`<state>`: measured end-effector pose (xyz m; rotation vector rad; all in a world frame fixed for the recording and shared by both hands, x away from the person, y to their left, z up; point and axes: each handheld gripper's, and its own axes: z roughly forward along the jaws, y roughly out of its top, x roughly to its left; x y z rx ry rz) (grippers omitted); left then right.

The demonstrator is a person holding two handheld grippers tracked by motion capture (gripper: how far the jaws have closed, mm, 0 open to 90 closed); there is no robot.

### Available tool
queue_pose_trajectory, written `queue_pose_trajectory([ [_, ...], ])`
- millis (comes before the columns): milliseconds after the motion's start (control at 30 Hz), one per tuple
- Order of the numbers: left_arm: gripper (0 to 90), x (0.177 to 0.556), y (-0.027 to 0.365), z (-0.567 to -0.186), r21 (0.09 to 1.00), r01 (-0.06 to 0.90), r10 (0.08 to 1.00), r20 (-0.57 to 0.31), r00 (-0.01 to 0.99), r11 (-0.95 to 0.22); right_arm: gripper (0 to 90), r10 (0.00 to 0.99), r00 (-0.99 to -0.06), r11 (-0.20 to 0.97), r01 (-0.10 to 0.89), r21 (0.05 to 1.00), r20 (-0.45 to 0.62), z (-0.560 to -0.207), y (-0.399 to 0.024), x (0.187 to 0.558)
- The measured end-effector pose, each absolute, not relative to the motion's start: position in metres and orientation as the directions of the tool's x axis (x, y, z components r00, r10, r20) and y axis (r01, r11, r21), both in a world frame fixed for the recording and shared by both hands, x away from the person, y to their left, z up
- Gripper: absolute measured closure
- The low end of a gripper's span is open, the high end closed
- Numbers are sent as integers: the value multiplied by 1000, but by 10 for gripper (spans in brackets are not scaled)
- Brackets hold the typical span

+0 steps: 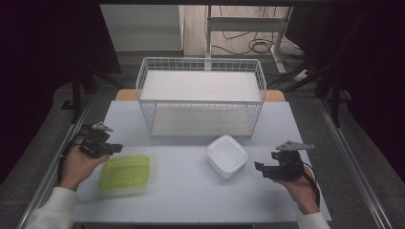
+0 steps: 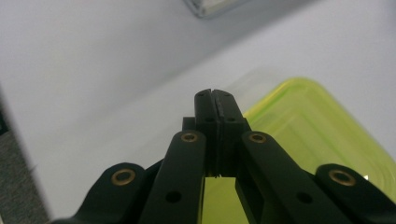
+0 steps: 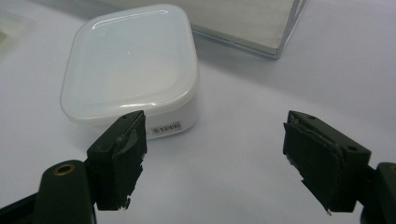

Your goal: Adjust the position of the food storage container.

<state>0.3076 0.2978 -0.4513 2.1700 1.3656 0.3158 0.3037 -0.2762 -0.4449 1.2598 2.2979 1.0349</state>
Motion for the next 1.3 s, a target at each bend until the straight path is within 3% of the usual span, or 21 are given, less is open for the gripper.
queue_pose_trajectory([
  [267, 898, 272, 342, -460, 542, 808, 935, -106, 338, -230, 207, 809, -584, 345, 562, 751, 65, -444, -270, 302],
  [433, 897, 252, 350, -474, 509, 837, 945, -124, 302, -200, 203, 800, -597, 347, 542, 765, 61, -441, -265, 299],
  [1033, 897, 251, 330, -498, 465, 859, 934, -160, 320, -215, 203, 818, -571, 314, 536, 784, 63, -436, -265, 295],
  [1300, 897, 266, 290, -502, 475, 836, 901, -176, 396, -275, 203, 802, -594, 335, 526, 782, 56, -434, -258, 293],
])
